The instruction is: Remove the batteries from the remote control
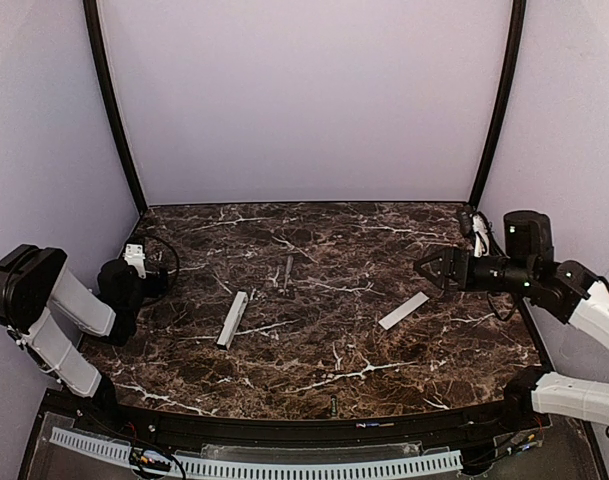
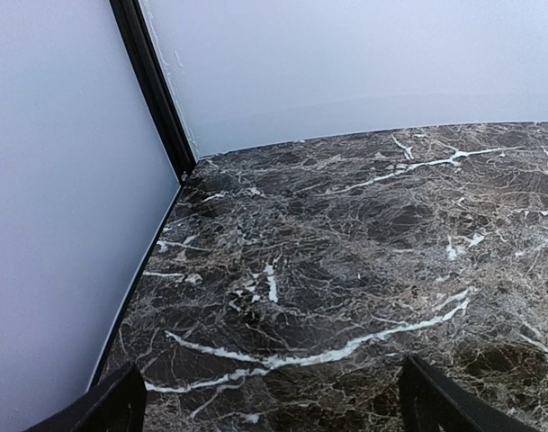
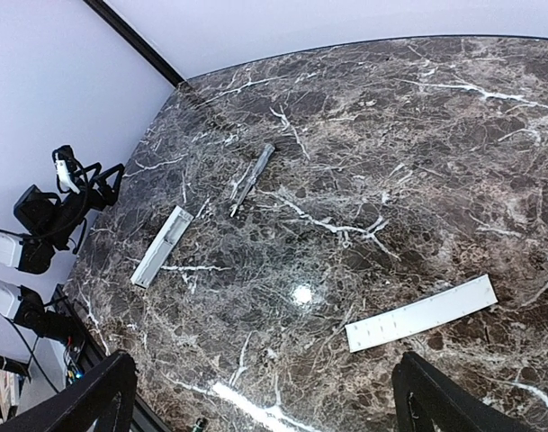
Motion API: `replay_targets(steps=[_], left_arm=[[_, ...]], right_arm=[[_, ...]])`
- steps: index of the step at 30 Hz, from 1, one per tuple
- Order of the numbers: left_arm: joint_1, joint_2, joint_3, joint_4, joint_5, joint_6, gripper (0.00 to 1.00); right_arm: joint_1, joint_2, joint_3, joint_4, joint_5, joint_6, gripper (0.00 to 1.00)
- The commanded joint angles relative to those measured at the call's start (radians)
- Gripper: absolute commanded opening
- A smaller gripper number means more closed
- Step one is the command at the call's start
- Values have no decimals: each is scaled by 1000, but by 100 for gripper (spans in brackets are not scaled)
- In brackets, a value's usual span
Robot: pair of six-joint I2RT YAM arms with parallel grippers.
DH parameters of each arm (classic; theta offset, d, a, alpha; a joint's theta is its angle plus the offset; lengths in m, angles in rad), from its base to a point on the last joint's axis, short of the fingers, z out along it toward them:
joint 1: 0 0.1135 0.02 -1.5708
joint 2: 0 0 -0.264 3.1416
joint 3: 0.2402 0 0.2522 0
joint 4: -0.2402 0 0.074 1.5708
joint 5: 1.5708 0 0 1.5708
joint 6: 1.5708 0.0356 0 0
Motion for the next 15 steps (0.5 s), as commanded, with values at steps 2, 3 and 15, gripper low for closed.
replay_targets(steps=[2,3,15], left_arm=[[7,-3,8,9,3,-9,99],[7,-3,8,9,2,-9,99],[6,-3,8,9,2,-8,99]], right_arm=[[-6,26,-19,82,-44,25,99],[-5,31,-14,82,-44,28,99],[-6,17,-33,113,-46,70,99]])
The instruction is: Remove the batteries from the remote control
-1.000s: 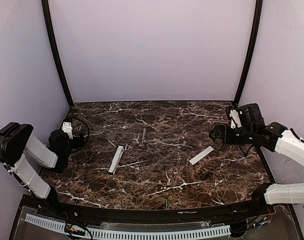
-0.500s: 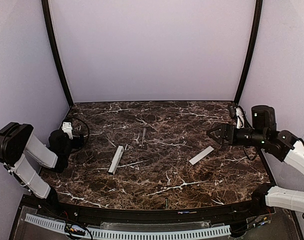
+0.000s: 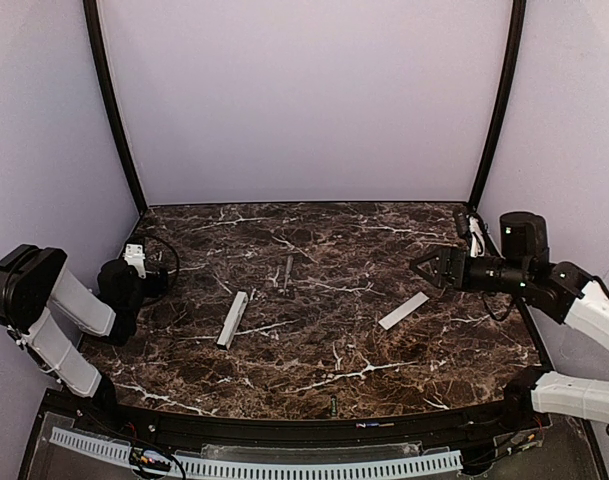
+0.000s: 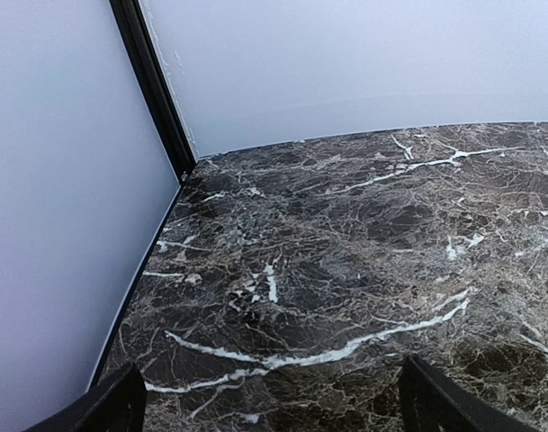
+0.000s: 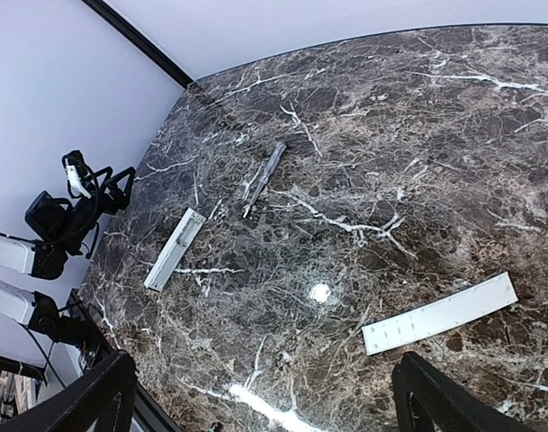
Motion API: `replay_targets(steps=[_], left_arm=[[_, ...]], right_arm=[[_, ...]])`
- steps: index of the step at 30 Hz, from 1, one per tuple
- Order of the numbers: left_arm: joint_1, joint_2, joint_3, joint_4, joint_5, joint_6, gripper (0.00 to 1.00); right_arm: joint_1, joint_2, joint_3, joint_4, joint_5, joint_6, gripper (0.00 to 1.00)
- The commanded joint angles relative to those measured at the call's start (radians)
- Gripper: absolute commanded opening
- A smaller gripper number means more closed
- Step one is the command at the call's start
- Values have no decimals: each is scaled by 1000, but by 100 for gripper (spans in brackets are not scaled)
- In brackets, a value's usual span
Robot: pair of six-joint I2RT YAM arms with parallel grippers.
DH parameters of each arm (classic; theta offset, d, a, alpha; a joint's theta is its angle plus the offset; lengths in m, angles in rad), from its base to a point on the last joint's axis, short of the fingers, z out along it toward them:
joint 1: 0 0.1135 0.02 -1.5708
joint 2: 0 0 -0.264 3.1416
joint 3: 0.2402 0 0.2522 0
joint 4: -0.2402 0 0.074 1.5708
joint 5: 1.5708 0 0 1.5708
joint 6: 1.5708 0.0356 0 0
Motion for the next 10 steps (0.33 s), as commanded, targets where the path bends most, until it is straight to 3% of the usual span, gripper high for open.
replay_targets(steps=[1,10], left_arm=[[7,-3,8,9,3,-8,99],[7,-2,8,9,3,-9,99]], right_arm=[[-7,-3,-4,44,-10,20,99],[-6,8,-1,71,-52,15,98]])
